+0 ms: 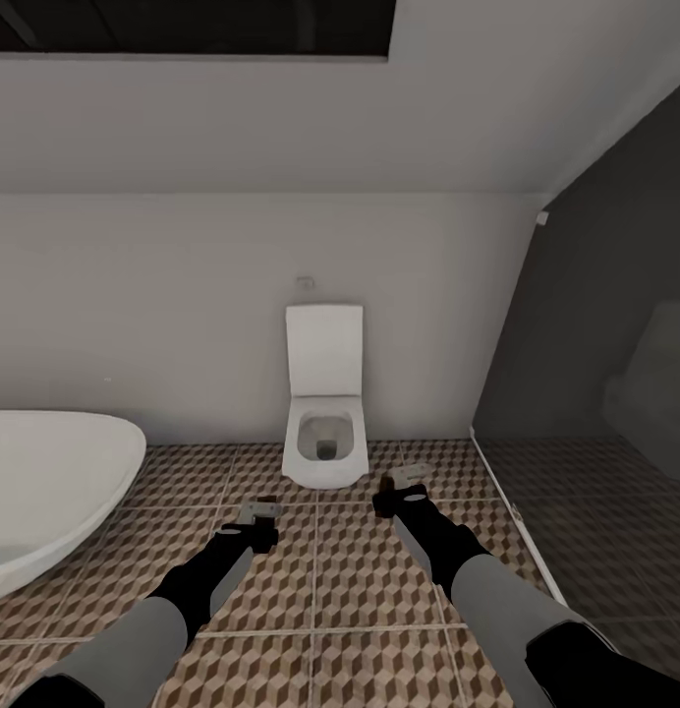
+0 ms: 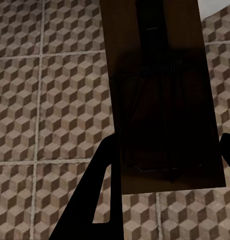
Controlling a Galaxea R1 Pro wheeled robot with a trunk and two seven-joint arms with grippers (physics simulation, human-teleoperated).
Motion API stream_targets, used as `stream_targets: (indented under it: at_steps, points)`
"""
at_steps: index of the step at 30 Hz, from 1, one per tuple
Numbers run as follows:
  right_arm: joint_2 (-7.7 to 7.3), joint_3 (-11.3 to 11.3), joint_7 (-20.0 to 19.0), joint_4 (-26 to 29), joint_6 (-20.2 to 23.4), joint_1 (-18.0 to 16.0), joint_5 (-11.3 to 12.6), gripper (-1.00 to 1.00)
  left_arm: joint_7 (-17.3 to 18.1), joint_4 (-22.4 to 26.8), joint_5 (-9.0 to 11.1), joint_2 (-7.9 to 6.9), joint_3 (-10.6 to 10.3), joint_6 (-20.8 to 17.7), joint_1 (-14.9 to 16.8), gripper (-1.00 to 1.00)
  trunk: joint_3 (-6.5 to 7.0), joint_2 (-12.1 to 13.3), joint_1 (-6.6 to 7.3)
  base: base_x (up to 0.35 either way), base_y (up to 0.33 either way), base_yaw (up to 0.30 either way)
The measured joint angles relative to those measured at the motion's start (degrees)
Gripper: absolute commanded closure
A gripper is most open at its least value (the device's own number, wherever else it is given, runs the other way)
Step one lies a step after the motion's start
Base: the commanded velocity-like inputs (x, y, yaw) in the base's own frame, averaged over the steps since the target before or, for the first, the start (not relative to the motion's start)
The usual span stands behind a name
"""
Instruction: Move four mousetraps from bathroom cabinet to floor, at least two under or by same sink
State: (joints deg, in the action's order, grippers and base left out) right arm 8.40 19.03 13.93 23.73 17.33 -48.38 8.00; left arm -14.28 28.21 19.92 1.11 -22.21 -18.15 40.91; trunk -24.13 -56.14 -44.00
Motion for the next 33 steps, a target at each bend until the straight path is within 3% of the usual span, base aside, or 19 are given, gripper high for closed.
stream_targets:
  at_steps: [33]
  points:
    - [0.11, 0.1, 0.0, -1.3, 0.0, 0.0, 0.0, 1.00, 0.0, 0.0, 0.0, 0.14, -0.1, 0.0, 0.0, 1.00, -5.93, -13.2, -7.25, 0.000, 0.000, 0.000]
